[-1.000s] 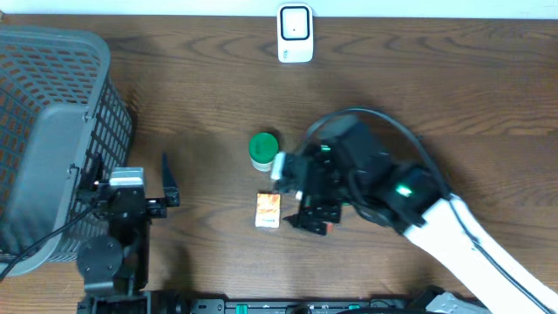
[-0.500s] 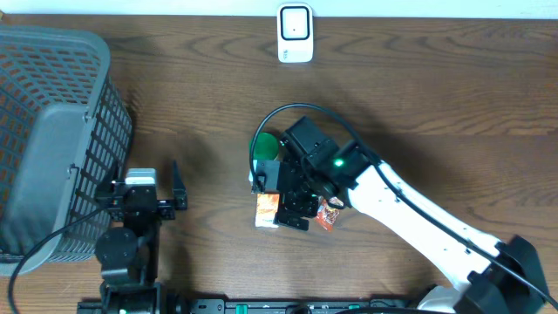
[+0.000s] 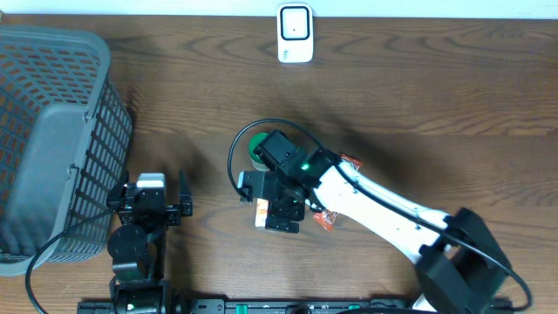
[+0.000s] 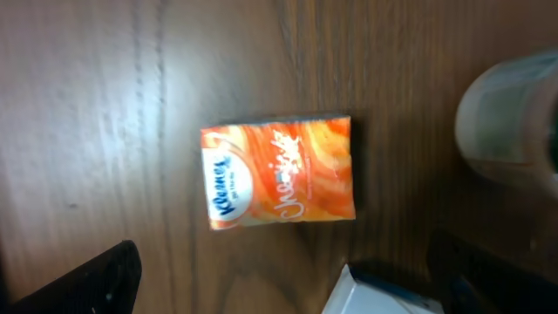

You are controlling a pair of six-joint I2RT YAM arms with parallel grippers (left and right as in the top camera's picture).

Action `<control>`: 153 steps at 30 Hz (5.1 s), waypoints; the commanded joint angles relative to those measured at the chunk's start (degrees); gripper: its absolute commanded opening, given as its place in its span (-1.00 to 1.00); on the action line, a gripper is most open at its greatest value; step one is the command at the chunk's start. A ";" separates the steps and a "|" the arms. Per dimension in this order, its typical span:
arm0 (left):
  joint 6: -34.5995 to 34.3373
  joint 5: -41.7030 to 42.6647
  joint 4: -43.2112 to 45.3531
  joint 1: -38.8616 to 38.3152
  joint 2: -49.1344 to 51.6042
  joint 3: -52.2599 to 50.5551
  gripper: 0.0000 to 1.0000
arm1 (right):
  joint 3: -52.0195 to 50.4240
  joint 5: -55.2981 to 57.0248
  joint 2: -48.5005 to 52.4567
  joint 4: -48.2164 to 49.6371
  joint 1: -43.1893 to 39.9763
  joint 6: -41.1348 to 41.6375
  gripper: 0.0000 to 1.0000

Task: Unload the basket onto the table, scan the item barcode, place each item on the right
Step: 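Reach the right gripper to the orange tissue pack and grasp it, then lift the tissue pack and carry it toward the white scanner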

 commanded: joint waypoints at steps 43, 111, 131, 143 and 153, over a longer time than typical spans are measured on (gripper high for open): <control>0.20 -2.47 -5.86 -0.11 -0.11 -0.17 1.00 | 0.48 1.27 7.91 6.01 3.39 4.11 0.71; 0.15 -2.43 -7.19 -0.11 -0.11 -0.17 1.00 | -0.17 -44.24 -1.97 -4.66 -6.64 63.14 -0.13; 0.15 -2.43 -7.19 -0.13 -0.11 -0.17 1.00 | -0.17 -50.84 -1.95 -11.34 -22.62 66.51 0.06; 0.15 -2.43 -7.34 -0.11 -0.11 -0.17 1.00 | -0.17 -50.84 -1.95 -13.64 -30.42 66.47 0.11; 0.15 -2.43 -7.34 -0.13 -0.11 -0.17 1.00 | -0.17 -52.13 -1.95 -14.71 -32.37 66.18 0.09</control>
